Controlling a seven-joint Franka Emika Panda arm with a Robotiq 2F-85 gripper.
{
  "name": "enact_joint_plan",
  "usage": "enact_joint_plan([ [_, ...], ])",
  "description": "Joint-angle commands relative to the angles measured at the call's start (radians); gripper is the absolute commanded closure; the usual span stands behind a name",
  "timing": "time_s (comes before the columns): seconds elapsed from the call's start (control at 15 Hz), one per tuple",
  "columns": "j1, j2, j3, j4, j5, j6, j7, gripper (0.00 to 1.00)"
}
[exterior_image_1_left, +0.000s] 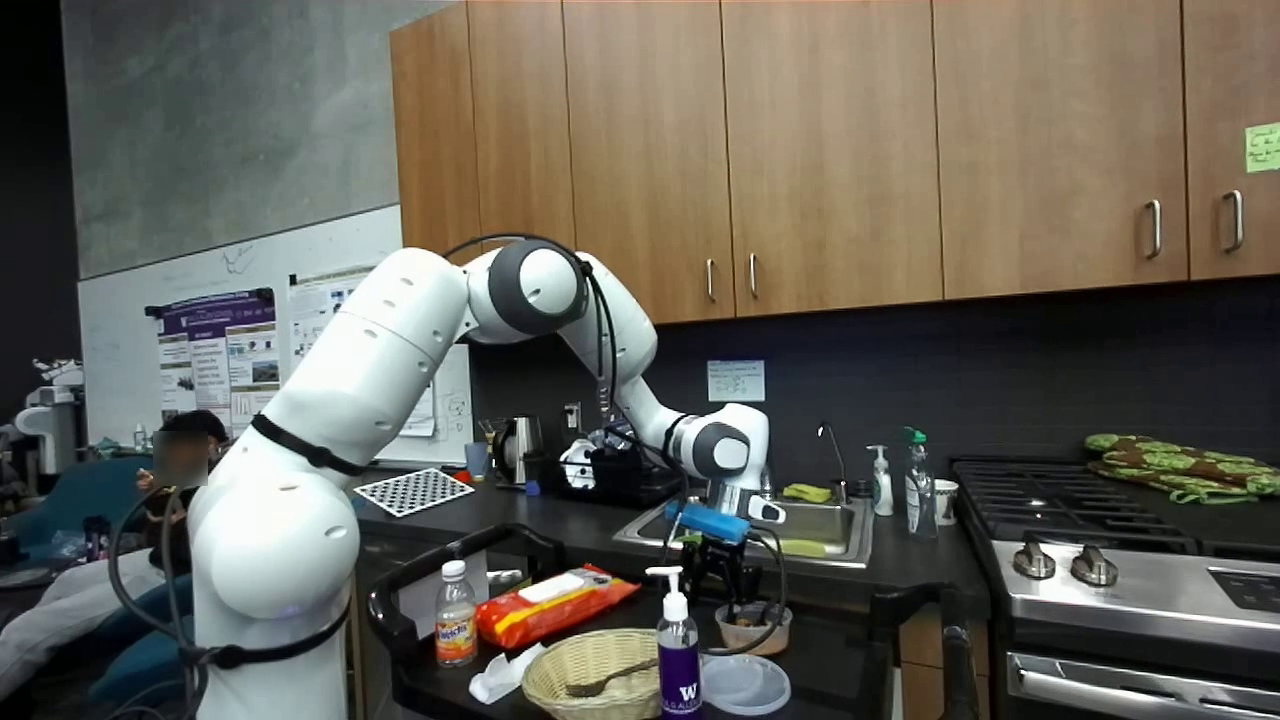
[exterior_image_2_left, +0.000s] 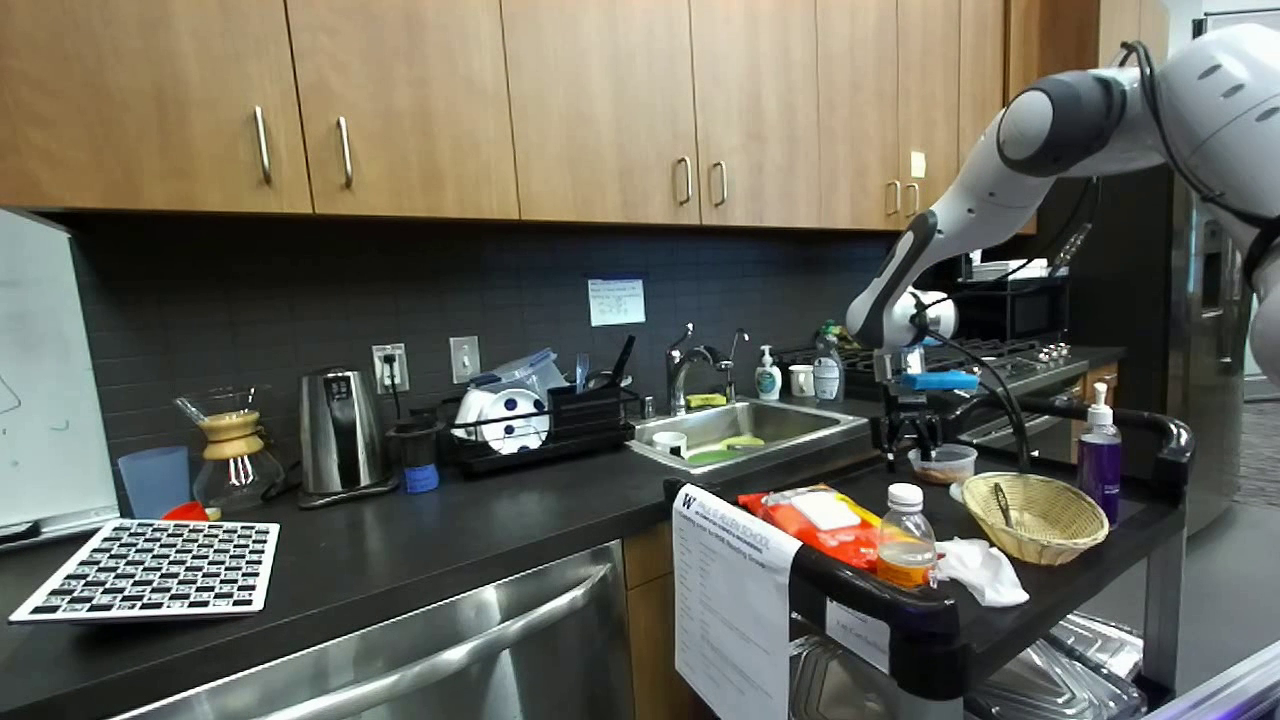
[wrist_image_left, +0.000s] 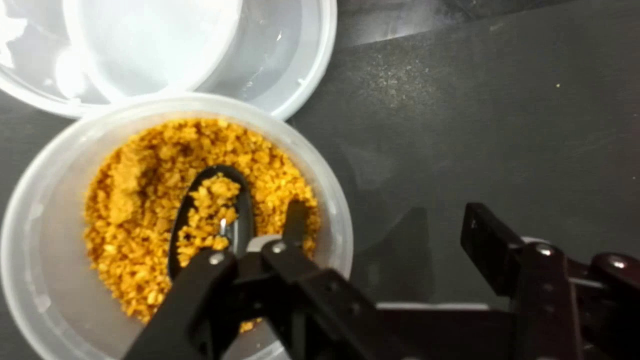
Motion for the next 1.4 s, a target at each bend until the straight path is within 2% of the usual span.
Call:
enact_joint_plan([
  [0.0, -0.016, -0.022, 0.031, -0.040, 0.050, 0.023, -0.027, 0.05],
  [0.13, -0.016, -0.034, 0.042, -0.061, 0.079, 0.033, -0.030, 0.00],
  [0.6, -0.009, -0.098, 0.082, -0.153, 0.172, 0.082, -0.066, 0.00],
  [1.07, 0.027, -0.161, 0.149, -0.231, 0.247, 0.094, -0.108, 0.00],
  [1.33, 0.045, -0.197, 0.170, -0.327, 0.292, 0.107, -0.116, 0.00],
])
